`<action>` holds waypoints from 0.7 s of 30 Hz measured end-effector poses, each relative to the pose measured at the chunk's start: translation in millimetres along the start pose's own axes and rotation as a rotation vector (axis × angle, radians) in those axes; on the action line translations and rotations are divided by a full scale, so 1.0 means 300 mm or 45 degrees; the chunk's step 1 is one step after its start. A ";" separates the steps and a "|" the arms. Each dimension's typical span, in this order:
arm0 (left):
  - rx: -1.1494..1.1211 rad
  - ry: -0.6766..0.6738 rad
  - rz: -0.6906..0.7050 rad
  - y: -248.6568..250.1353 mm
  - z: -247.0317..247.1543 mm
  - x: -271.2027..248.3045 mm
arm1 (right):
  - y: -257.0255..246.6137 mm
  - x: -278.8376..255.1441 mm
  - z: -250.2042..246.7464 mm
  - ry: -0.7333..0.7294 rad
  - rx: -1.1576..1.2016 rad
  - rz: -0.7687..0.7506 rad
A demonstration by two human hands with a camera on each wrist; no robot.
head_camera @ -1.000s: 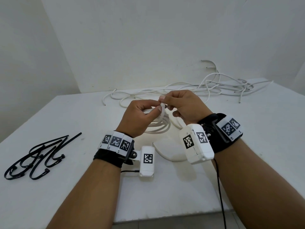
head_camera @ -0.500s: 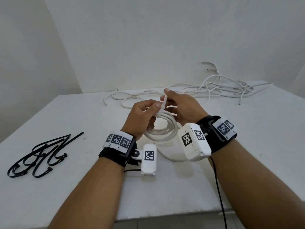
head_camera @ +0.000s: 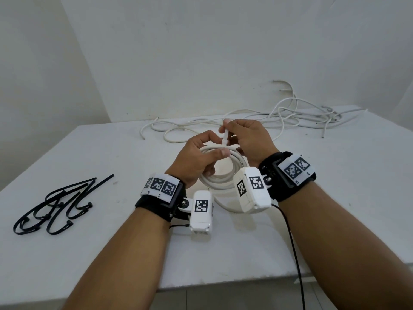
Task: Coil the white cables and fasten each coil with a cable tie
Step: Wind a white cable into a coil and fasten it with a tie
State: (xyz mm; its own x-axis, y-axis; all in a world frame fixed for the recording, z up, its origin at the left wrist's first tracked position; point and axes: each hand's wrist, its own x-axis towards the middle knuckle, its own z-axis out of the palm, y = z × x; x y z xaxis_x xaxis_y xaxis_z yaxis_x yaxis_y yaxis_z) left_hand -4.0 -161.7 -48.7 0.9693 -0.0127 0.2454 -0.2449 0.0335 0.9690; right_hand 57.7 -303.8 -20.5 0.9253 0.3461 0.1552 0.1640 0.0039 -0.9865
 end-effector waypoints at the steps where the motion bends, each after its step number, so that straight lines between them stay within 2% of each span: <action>1: -0.035 0.013 -0.008 0.001 0.000 -0.001 | -0.003 -0.003 -0.002 -0.058 0.004 0.045; 4: -0.093 0.028 -0.037 -0.001 0.001 -0.003 | -0.004 -0.008 -0.004 -0.156 0.048 0.091; 8: -0.042 -0.061 0.010 -0.001 -0.016 -0.003 | -0.008 0.003 0.010 -0.091 0.141 0.083; 13: 0.054 -0.056 0.037 0.019 -0.033 -0.013 | -0.019 0.022 0.021 -0.117 0.015 0.122; 19: -0.024 0.164 0.047 0.070 -0.089 -0.016 | -0.107 0.081 0.118 -0.135 -0.150 0.074; 21: -0.018 0.259 0.054 0.105 -0.154 -0.021 | -0.131 0.112 0.166 -0.191 -0.137 0.158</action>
State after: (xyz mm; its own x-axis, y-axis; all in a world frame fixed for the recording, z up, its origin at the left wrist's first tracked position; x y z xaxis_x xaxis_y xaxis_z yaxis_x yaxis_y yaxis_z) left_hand -16.9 -114.4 -21.0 0.9427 0.1911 0.2735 -0.2865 0.0434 0.9571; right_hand 65.3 -245.5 21.0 0.8805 0.4737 0.0156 0.0952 -0.1444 -0.9849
